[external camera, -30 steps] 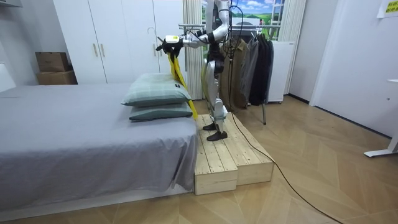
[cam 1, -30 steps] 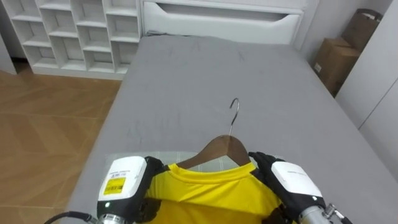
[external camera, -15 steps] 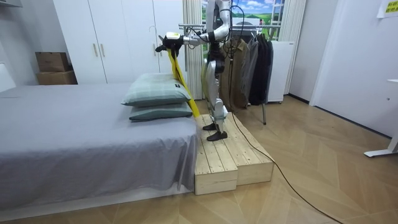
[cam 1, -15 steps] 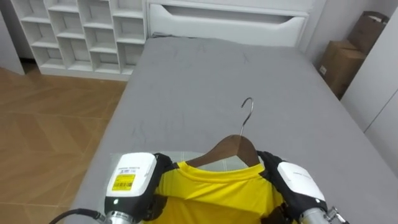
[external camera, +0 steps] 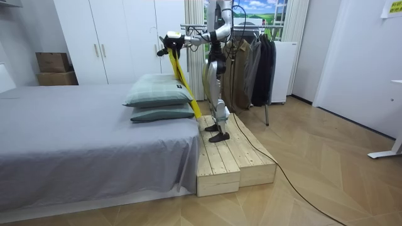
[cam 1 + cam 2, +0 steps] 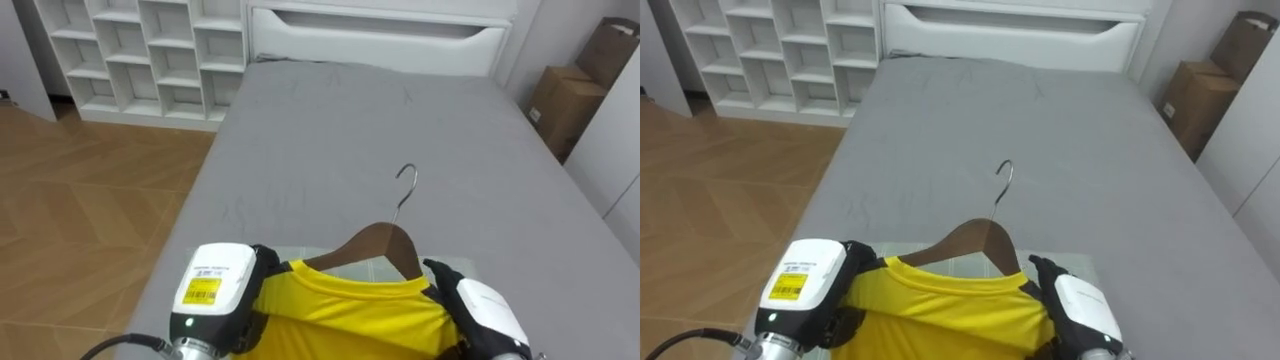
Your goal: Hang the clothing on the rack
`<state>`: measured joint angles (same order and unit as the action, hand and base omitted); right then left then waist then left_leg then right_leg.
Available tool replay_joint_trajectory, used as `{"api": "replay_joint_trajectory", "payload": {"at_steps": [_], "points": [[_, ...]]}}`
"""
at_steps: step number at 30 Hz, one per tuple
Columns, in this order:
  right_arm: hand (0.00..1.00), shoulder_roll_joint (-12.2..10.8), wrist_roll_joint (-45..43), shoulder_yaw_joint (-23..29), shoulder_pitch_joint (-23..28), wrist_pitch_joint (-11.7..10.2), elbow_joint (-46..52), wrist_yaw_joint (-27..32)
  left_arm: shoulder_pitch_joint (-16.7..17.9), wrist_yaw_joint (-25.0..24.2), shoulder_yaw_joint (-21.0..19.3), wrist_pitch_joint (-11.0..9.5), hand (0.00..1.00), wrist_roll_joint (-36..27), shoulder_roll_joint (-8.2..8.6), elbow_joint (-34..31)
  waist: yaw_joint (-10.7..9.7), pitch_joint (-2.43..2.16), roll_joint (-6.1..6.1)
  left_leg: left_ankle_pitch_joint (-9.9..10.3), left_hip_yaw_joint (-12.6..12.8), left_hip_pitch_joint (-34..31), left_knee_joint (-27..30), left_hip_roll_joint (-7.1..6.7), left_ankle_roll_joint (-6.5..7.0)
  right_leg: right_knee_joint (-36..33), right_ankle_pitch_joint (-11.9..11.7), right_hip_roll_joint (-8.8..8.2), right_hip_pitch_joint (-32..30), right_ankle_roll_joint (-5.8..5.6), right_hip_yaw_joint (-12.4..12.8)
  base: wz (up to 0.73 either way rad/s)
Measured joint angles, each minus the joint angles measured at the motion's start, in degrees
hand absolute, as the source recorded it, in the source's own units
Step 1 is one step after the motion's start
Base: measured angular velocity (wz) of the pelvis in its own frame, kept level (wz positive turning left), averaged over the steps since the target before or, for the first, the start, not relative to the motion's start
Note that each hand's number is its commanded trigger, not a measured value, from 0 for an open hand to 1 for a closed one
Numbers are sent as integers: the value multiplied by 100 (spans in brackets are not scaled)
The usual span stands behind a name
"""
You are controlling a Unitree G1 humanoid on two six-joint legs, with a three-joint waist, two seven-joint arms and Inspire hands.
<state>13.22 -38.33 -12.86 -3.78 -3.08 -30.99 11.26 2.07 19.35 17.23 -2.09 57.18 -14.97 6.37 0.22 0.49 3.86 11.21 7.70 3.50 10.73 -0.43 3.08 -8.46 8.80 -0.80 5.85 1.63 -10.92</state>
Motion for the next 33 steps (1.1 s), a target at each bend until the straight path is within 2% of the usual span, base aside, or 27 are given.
{"api": "replay_joint_trajectory", "payload": {"at_steps": [7, 8, 9, 10, 12, 13, 14, 27, 33], "points": [[0, -13, 187, 1, -14, 0, -406, 7, 0, 20, 92, -49, 100, -59, 65, -234, -3, -9, -17, 0, -2, 2, -11, 1, 0, -5, 0, 0, -4, 0, -9, 0], [6, -15, 187, 1, -13, 1, -422, 6, 0, 32, 95, -70, 100, -88, 87, -277, -1, -9, -19, 0, -2, 5, -13, 1, 0, -7, 0, 0, -4, 0, -8, 0], [32, -26, 187, 1, -13, 2, -432, 5, 0, 48, 98, -92, 100, -137, 109, -357, 1, -12, -24, 0, -2, 11, -22, 0, 0, -8, 0, 0, -3, 0, -7, 0], [50, -40, 189, 1, -13, 2, -432, 5, 0, 62, 107, -94, 100, -146, 124, -401, -4, -17, -32, 0, -1, 20, -34, 0, 0, -10, 0, 2, -2, 0, -7, 0], [58, -65, 185, 1, -13, 2, -434, 5, 0, 97, 108, -102, 100, -147, 130, -417, -6, -20, -38, 0, 2, 22, -31, 1, 0, -11, 0, 2, -1, 0, -7, 0], [74, -73, 184, 2, -13, 2, -434, 5, 1, 113, 108, -102, 100, -147, 149, -417, -4, -20, -38, 0, 3, 22, -30, 2, 0, -11, 0, 2, -3, 0, -8, 0], [100, -76, 184, 2, -13, 2, -434, 5, 1, 125, 108, -102, 100, -146, 148, -417, 0, -20, -38, 0, 2, 22, -31, 2, 0, -11, 0, 2, -4, 0, -10, 0], [100, -192, 214, 3, -12, 0, -587, 10, 1, 221, 111, -104, 100, -375, 145, -416, -11, -14, -56, 0, 4, 32, -26, 1, 0, -12, 0, 0, 3, 0, -4, 0], [100, -224, 431, 8, -12, -10, -697, 19, 48, 262, 121, -99, 100, -580, 114, -411, -14, 6, -86, 0, 4, 31, -29, -1, 0, -9, 1, 0, 2, -1, -4, 0]]}}
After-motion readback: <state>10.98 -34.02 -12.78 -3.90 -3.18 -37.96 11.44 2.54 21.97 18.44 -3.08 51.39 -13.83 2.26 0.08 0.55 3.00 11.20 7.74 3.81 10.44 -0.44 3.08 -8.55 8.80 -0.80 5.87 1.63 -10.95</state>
